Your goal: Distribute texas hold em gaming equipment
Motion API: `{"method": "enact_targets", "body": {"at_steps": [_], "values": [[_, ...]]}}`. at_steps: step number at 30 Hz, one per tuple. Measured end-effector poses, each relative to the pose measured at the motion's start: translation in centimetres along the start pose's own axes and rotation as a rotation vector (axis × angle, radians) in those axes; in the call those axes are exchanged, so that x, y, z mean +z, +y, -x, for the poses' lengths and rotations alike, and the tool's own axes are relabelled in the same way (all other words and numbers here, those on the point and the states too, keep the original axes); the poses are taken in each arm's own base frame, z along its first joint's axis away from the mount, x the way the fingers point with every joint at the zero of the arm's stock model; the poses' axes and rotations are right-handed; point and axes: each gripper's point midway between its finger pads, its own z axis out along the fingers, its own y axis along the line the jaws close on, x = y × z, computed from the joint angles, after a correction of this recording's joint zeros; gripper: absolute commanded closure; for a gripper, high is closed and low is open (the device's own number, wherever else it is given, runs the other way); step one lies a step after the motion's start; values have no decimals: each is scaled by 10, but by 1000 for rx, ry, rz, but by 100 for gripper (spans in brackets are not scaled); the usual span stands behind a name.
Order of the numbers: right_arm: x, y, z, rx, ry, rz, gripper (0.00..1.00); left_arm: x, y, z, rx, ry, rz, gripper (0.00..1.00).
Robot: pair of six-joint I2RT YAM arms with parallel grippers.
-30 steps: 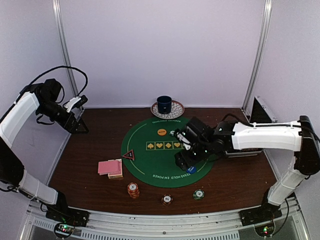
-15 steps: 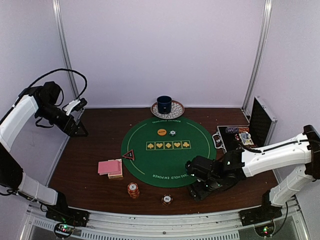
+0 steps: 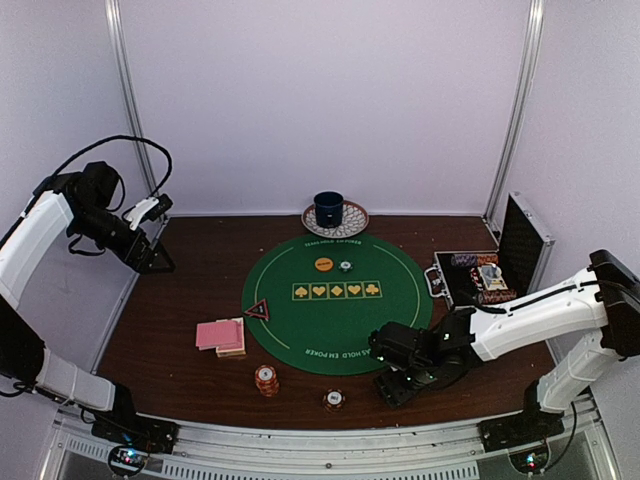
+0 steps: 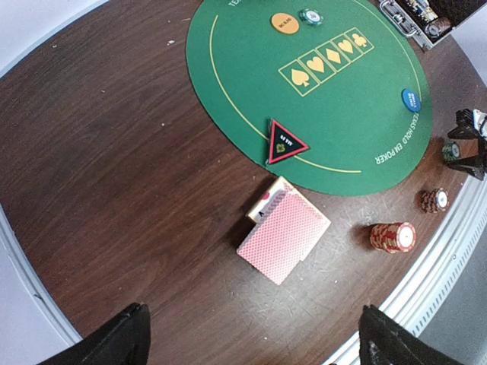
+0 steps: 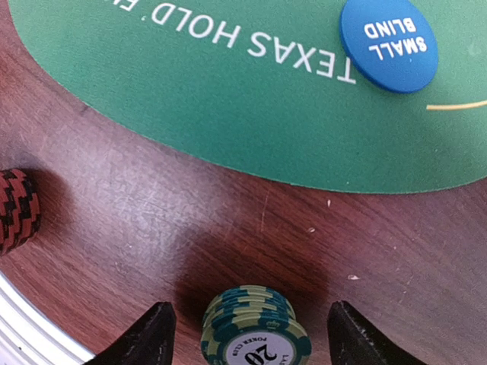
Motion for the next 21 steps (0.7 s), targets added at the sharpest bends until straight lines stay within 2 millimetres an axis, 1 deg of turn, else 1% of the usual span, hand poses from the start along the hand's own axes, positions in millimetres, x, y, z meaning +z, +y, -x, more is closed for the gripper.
{"method": "enact_targets", "body": {"at_steps": [8,14,21], "values": [[2,3,0,-4,2,9,40,0,0,0,0,0,0,2],[2,3,0,-5,2,13,45,0,0,0,0,0,0,2],[3,3,-1,-6,5,15,57,0,0,0,-1,1,0,2]]}}
